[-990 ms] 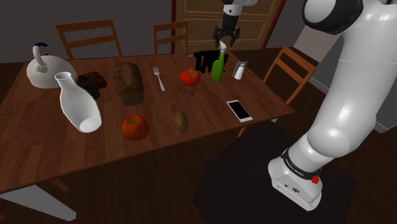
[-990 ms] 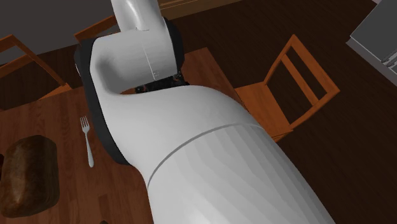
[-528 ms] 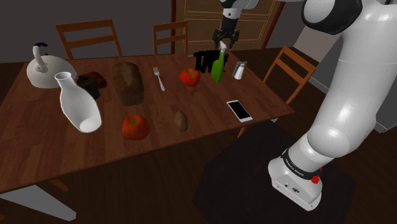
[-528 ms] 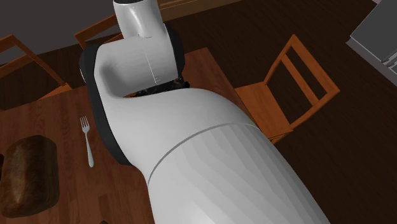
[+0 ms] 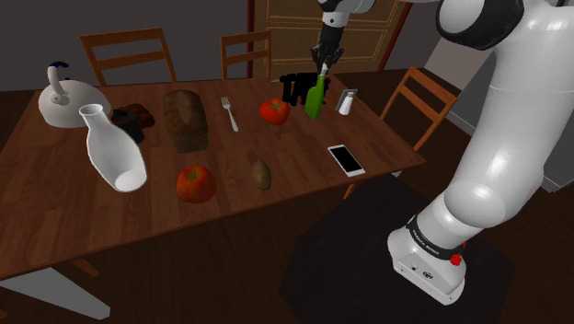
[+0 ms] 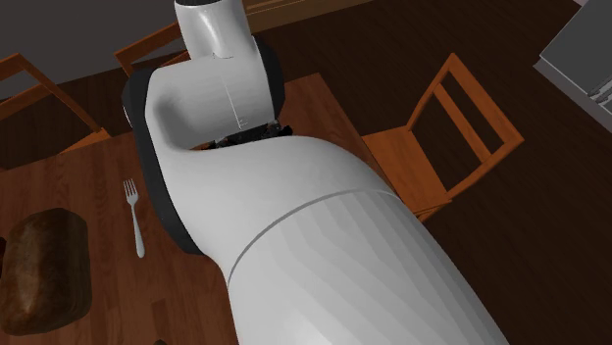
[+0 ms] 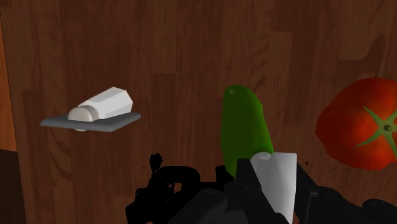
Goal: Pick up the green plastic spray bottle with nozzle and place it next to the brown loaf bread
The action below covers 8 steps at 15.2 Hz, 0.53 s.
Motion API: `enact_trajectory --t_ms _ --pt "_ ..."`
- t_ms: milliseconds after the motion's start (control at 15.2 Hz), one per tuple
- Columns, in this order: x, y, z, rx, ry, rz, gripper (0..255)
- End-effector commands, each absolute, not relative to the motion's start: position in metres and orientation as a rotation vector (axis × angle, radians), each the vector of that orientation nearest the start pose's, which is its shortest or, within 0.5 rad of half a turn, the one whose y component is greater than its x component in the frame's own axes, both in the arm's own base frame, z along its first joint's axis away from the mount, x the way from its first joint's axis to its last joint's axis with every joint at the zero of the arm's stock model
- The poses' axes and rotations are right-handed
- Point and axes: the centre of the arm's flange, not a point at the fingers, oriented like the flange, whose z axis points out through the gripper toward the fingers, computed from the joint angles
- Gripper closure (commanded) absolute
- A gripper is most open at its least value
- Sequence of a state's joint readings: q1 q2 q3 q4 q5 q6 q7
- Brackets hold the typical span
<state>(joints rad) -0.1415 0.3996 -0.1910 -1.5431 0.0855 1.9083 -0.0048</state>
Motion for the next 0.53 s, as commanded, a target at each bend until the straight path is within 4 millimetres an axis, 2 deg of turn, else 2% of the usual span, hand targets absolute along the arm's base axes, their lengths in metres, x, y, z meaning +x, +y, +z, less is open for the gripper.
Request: enact_trajectory --t_ms 0,198,462 --pt "0.641 -0.197 0.423 -3.085 0.535 0.040 255" --pt "0.641 -0.197 0.423 -3.085 0.535 0.040 255" --pt "0.641 -0.197 0.444 -3.085 0.535 0.040 255"
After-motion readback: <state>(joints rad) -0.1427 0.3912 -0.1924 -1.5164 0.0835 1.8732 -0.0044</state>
